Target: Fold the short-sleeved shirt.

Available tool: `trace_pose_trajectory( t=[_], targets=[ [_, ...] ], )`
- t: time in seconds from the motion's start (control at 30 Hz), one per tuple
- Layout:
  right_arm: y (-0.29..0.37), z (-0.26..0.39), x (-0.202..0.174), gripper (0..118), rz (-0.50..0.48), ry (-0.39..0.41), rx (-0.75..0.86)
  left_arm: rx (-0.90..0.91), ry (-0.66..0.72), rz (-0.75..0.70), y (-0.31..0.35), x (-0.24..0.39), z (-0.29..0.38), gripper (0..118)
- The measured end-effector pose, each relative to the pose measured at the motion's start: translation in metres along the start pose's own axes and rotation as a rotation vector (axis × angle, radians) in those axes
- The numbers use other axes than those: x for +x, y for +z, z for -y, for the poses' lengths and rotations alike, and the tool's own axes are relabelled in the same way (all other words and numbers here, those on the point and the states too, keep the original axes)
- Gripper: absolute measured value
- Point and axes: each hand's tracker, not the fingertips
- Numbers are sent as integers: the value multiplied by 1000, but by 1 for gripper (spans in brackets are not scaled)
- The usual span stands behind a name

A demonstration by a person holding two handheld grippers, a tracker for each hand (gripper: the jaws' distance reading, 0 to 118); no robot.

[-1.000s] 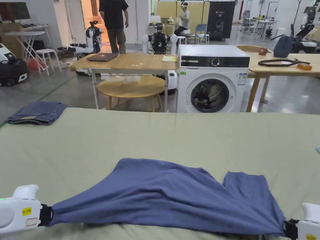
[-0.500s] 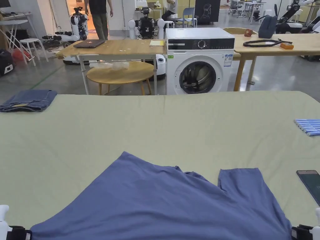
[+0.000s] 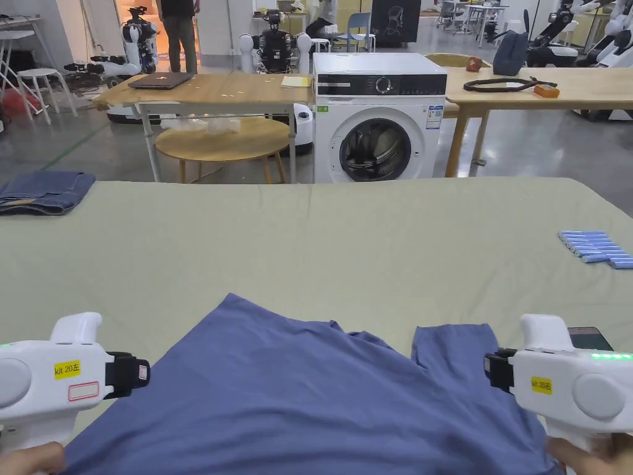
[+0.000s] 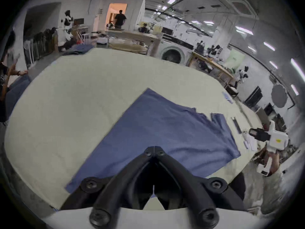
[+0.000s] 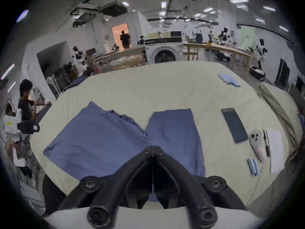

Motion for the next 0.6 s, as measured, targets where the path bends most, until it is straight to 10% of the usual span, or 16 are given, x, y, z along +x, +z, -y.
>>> trace_pose_trajectory(
  t=[0.13, 0.23, 0.27, 0.5, 0.6],
  targets=[
    [0, -19, 9, 5, 0, -59, 8, -17, -57, -25, -11, 8, 4, 0],
    [-32, -47, 53, 102, 19, -165, -80, -48, -74, -20, -16, 10, 11, 0],
    [-44, -50, 66, 118, 48, -208, -105, -58, -81, -13, -17, 13, 13, 0],
    [-141, -40, 115, 118, 206, -399, -361, -107, -144, -38, -45, 12, 19, 0],
    [-161, -18, 114, 110, 234, -361, -426, -132, -104, -13, -57, 1, 15, 0]
  ],
)
